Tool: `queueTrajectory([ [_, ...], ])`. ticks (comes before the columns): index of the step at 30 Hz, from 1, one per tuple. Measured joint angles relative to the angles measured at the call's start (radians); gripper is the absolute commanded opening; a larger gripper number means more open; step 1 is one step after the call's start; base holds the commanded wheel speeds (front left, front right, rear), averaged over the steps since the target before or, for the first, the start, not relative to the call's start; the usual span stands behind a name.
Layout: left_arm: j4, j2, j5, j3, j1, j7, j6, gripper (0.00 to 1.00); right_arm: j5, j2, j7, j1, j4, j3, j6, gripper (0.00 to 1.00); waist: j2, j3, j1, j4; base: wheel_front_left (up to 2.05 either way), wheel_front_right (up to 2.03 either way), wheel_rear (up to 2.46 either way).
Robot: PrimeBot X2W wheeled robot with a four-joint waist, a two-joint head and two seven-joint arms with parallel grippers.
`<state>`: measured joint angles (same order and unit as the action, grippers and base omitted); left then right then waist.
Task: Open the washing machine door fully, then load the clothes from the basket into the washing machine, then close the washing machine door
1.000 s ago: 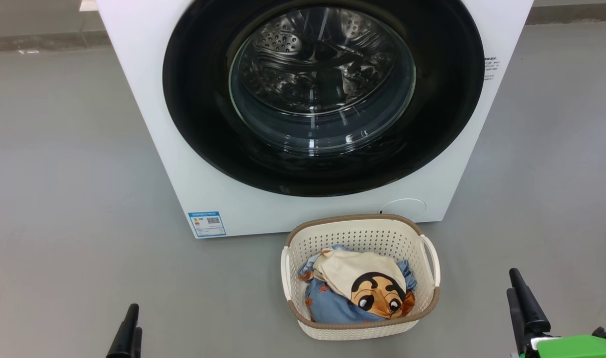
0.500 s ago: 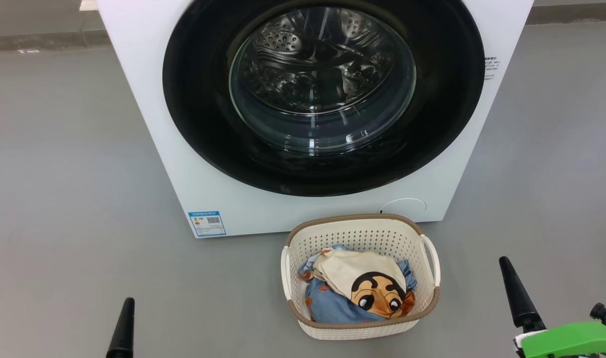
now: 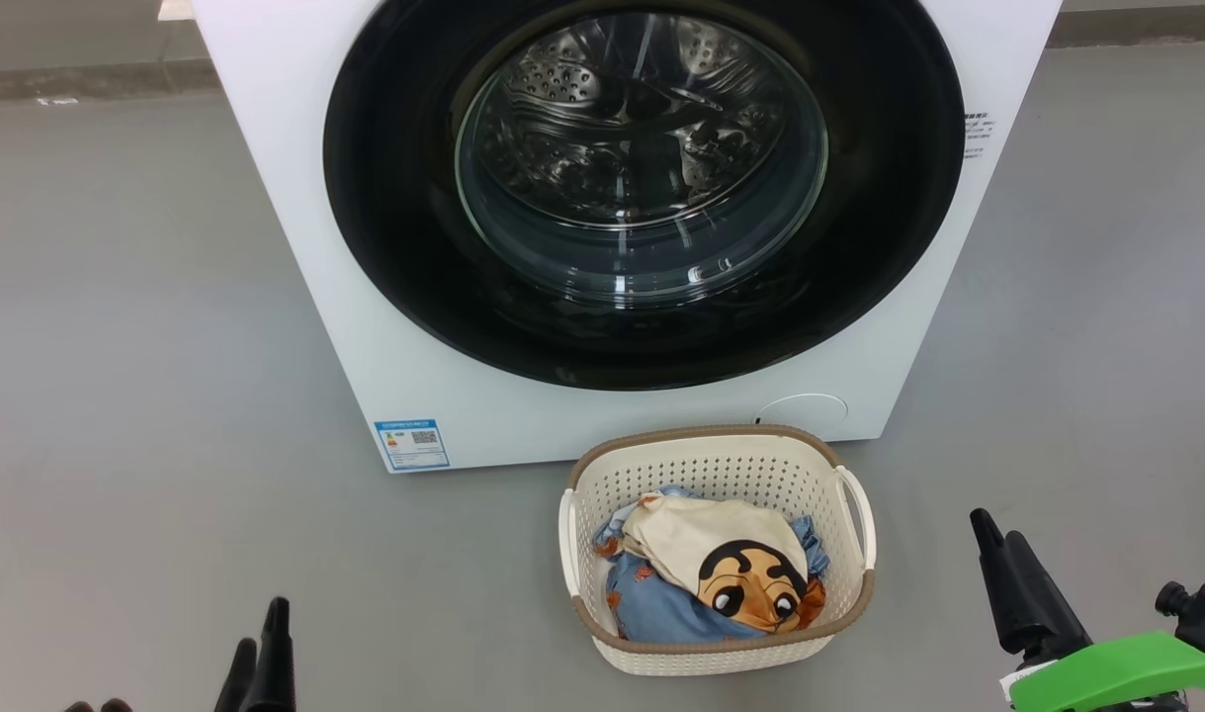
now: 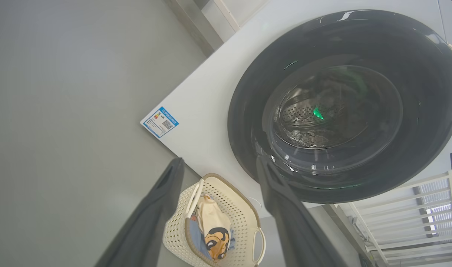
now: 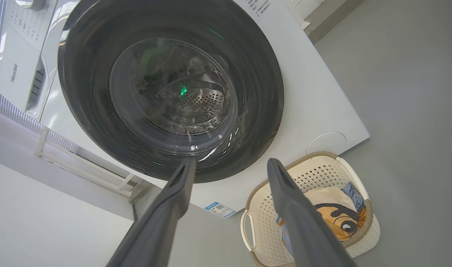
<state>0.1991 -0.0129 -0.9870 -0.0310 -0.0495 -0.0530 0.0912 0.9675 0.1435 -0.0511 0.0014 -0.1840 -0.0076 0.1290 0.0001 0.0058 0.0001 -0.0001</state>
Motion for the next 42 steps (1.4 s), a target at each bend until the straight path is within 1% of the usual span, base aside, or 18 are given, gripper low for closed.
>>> queueTrajectory([
  [5, -0.004, -0.003, 0.072, 0.005, -0.015, -0.011, -0.016, 1.00, -0.064, 0.014, -0.014, 0.000, -0.004, 0.012, 0.000, 1.00, 0.0000, 0.000, 0.0000, 0.000, 0.00, 0.00, 0.00],
  [6, -0.004, -0.003, 0.072, 0.005, -0.015, -0.011, -0.016, 1.00, -0.064, 0.014, -0.014, 0.000, -0.004, 0.012, 0.000, 1.00, 0.0000, 0.000, 0.0000, 0.000, 0.00, 0.00, 0.00],
  [21, -0.029, -0.005, 0.272, 0.008, -0.035, -0.054, -0.027, 1.00, -0.246, 0.040, -0.057, 0.001, -0.006, 0.046, 0.000, 1.00, 0.0000, 0.000, 0.0000, -0.002, 0.00, 0.00, 0.00],
  [35, -0.066, -0.009, 0.440, 0.010, -0.056, -0.095, -0.046, 1.00, -0.404, 0.061, -0.095, 0.004, 0.011, 0.060, 0.000, 1.00, 0.0000, 0.001, -0.0001, -0.006, 0.00, 0.00, 0.00],
  [42, -0.086, -0.011, 0.543, 0.011, -0.076, -0.116, -0.061, 1.00, -0.483, 0.065, -0.117, 0.011, 0.027, 0.063, 0.000, 1.00, 0.0000, 0.001, -0.0001, -0.006, 0.00, 0.00, 0.00],
])
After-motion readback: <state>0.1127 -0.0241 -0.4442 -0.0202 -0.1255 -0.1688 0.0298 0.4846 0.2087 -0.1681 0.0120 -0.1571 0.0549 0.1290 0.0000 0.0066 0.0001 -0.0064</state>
